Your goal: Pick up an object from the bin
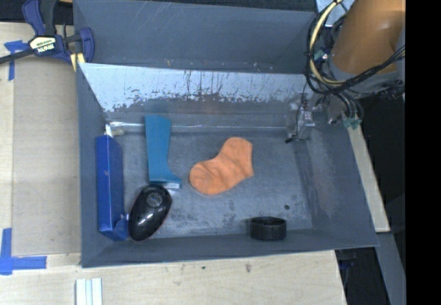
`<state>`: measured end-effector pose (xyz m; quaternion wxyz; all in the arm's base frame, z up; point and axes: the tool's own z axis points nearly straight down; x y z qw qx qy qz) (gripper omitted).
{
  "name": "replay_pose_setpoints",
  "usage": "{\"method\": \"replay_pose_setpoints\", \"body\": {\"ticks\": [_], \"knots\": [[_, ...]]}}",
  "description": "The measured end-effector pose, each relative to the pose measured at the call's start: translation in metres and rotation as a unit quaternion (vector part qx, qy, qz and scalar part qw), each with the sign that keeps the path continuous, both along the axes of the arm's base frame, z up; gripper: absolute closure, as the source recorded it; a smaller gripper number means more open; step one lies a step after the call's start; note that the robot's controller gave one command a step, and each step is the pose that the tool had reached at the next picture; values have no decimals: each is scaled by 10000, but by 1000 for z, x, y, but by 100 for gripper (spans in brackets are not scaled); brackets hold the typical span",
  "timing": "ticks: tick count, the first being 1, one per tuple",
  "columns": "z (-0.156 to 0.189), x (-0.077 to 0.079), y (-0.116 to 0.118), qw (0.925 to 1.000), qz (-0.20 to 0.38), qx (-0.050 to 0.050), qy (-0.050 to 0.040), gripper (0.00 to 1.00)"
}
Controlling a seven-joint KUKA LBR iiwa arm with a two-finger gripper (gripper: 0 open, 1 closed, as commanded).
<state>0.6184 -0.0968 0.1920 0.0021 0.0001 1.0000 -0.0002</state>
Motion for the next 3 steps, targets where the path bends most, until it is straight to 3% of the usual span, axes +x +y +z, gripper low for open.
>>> {"method": "replay_pose_setpoints", "body": {"ticks": [1,2,3], "knots": [[0,0,0,10000,2,0,0,100],[-15,-13,52,9999,148,-5,0,100],[-1,-1,71,9957,923,-2,-2,0]]}}
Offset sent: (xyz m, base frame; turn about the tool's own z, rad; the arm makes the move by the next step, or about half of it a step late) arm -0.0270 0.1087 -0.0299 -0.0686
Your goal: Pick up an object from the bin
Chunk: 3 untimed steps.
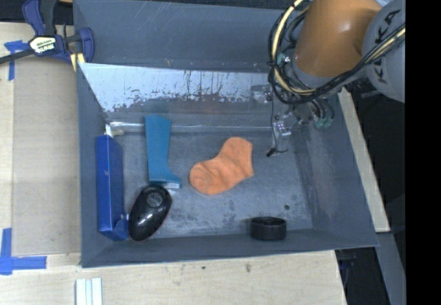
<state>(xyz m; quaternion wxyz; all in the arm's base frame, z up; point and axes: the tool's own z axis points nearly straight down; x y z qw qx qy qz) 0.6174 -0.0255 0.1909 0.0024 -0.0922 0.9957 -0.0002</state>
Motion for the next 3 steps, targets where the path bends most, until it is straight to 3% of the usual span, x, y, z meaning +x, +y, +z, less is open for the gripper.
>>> {"method": "replay_pose_setpoints", "body": {"ticks": [1,2,3], "knots": [[4,4,-7,10000,94,-3,-6,0],[-45,-10,8,10000,-93,-1,-27,0],[-68,-38,7,9945,-1043,4,47,0]]}}
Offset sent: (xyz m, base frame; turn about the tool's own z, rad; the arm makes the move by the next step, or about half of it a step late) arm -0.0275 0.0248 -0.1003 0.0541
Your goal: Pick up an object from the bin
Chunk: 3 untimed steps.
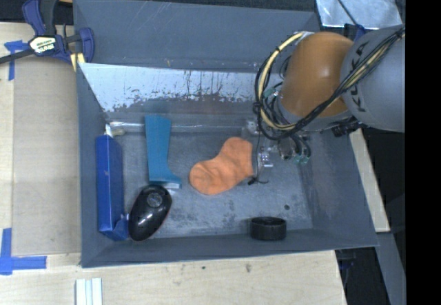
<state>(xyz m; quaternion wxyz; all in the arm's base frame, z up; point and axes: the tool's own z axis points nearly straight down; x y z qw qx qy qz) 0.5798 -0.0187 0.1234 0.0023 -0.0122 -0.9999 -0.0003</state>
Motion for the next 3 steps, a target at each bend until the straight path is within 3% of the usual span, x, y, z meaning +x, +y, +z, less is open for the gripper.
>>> {"method": "replay_pose_setpoints", "body": {"ticks": [1,2,3], "knots": [[-10,5,10,9959,-899,-6,-34,0],[-51,23,35,9969,783,1,-59,100],[-51,23,35,9969,785,0,-59,100]]}}
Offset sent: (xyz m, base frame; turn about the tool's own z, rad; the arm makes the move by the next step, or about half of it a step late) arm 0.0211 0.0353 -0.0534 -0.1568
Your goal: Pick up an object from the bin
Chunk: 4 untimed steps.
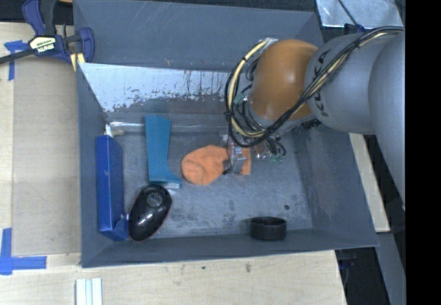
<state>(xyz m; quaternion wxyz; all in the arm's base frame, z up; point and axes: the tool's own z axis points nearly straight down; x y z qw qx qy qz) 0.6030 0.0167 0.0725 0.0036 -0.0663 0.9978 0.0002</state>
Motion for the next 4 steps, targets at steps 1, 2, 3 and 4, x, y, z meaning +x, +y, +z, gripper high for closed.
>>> {"method": "replay_pose_setpoints", "body": {"ticks": [1,2,3,4], "knots": [[0,0,0,10000,3,-1,0,100],[0,0,0,10000,5,-1,0,100],[0,0,0,10000,7,-1,0,100],[0,0,0,10000,8,-1,-1,100]]}}
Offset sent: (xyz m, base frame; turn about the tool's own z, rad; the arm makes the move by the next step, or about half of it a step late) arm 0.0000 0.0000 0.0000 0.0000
